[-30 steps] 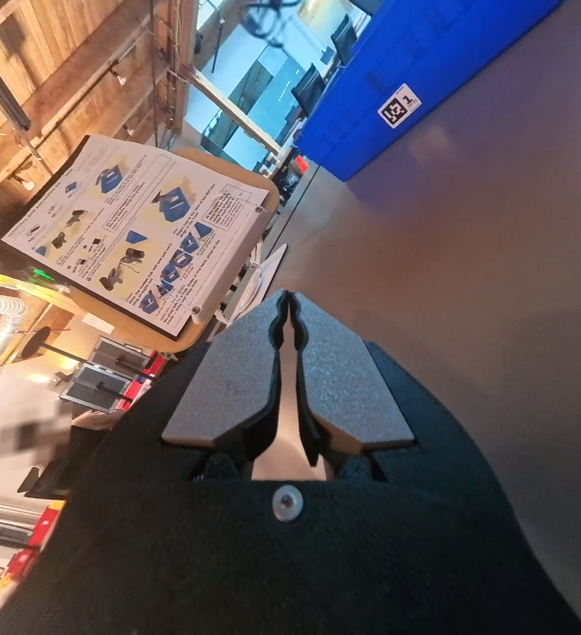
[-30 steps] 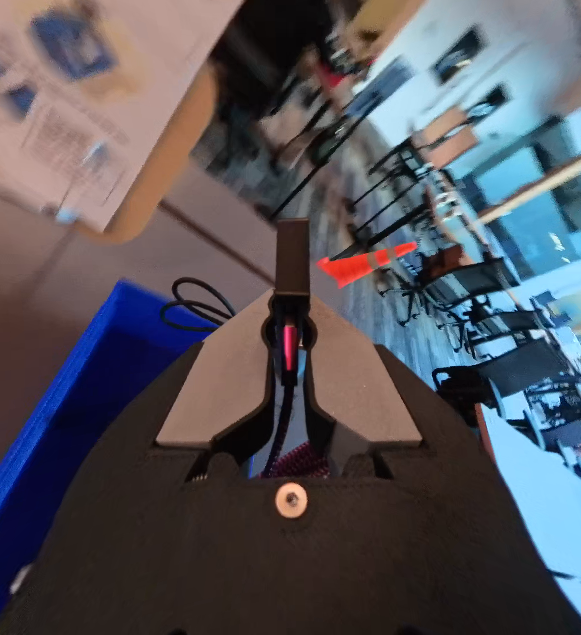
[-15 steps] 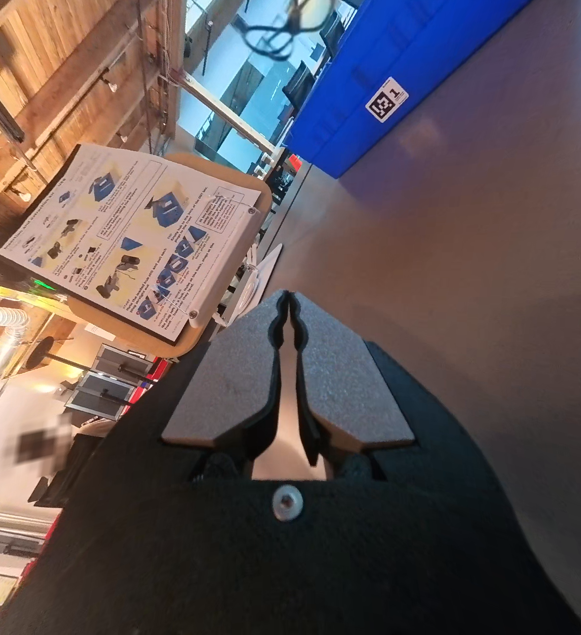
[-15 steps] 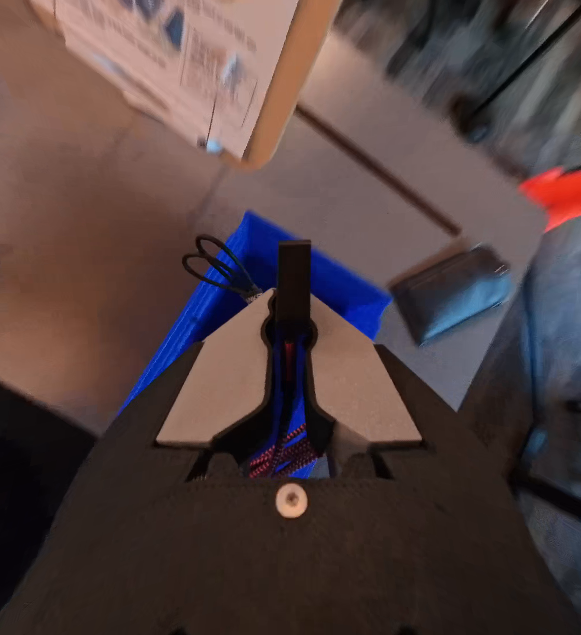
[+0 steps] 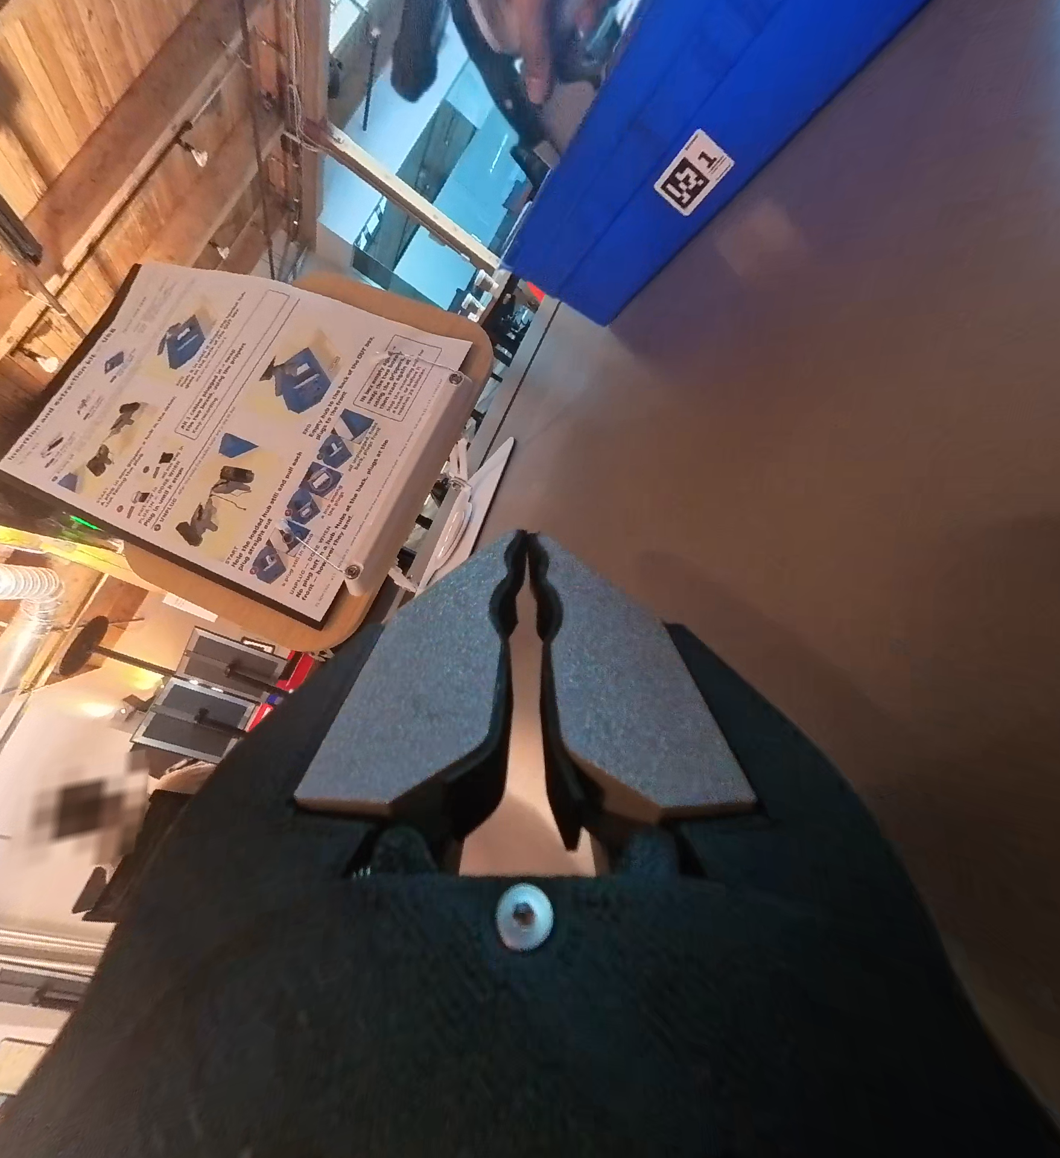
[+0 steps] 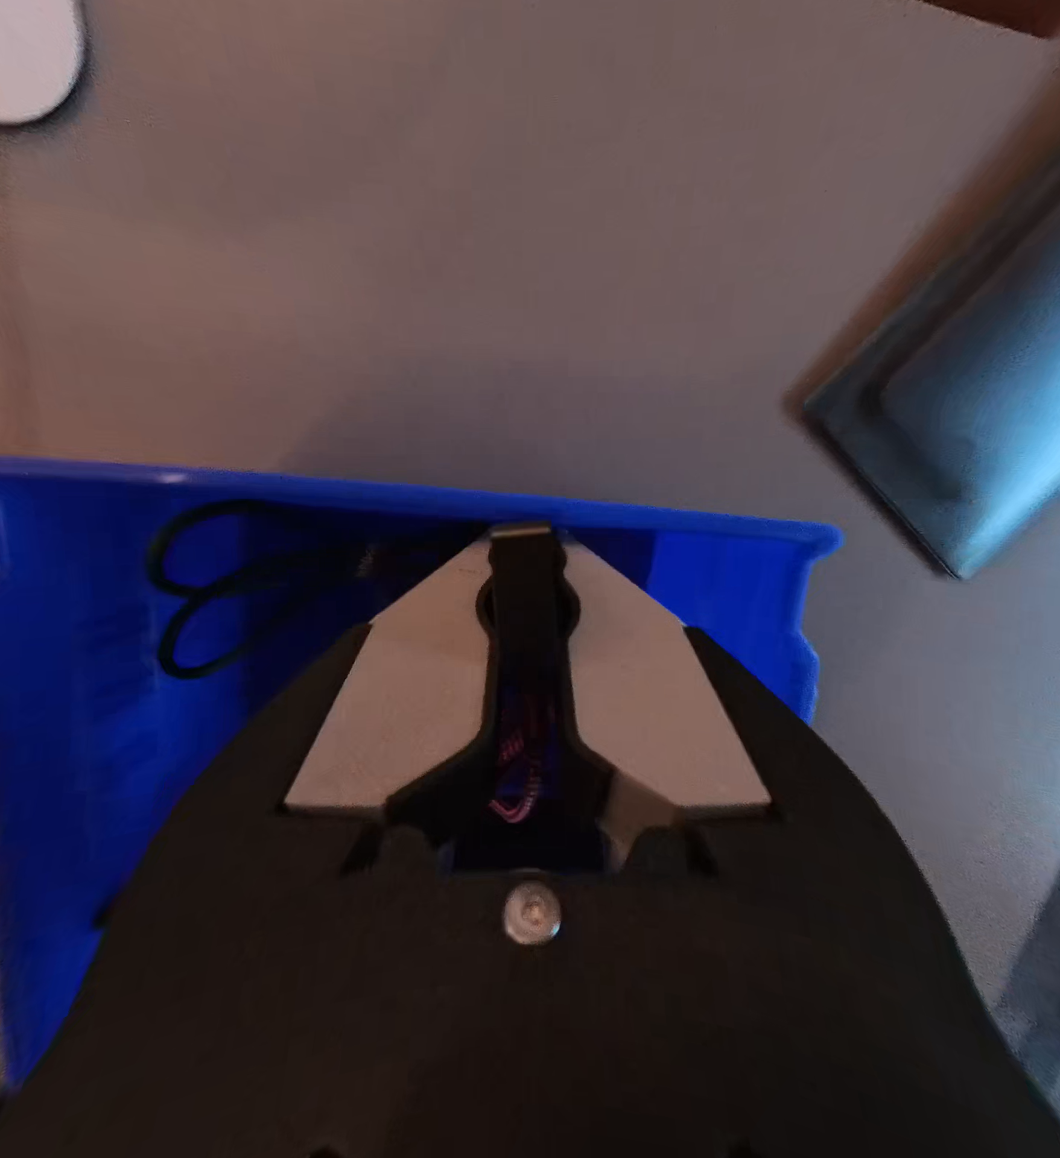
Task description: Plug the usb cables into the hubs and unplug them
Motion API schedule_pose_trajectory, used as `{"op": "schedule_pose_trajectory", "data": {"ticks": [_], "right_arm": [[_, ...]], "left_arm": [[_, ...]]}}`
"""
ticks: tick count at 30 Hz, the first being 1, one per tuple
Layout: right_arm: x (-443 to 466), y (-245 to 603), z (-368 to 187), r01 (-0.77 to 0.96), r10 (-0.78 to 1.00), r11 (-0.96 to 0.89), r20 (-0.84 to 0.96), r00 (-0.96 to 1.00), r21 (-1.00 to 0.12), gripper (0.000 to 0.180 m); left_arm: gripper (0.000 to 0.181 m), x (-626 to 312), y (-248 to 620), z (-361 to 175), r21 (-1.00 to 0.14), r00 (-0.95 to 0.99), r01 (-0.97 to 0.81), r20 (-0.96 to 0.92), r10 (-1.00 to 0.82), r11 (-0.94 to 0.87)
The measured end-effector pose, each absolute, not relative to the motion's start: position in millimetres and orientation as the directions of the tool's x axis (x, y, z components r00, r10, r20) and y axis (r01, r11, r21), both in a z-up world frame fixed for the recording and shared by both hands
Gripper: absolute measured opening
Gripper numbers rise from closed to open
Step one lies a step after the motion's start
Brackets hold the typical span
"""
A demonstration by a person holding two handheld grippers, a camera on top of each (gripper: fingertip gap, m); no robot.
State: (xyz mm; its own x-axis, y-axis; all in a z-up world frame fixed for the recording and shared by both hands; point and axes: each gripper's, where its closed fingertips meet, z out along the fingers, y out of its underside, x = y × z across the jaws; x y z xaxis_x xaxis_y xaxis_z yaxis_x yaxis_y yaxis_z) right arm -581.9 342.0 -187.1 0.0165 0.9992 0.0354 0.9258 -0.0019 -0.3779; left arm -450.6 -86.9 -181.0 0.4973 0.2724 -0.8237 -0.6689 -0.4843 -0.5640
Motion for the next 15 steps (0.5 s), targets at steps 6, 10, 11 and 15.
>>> {"op": "schedule_pose_trajectory", "data": {"ticks": [6, 10, 11, 15], "right_arm": [[-545, 367, -172, 0.936, 0.968, 0.198, 0.206, -0.141, -0.29, 0.042], [-525, 386, -135, 0.926, 0.947, 0.209, 0.3, -0.112, -0.313, 0.037], [-520, 390, -126, 0.92, 0.939, 0.215, 0.327, -0.103, -0.328, 0.033], [-508, 333, -87, 0.789, 0.981, 0.189, 0.147, -0.127, -0.584, 0.03]], "left_arm": [[0.0, -450, -86, -182, -0.559, 0.495, -0.672, -0.827, 0.267, -0.485], [0.0, -450, -86, -181, -0.565, 0.501, -0.668, -0.823, 0.27, -0.484], [0.0, -451, -86, -182, -0.563, 0.5, -0.669, -0.824, 0.267, -0.486], [0.0, -450, -85, -184, -0.549, 0.492, -0.671, -0.832, 0.255, -0.498]]}}
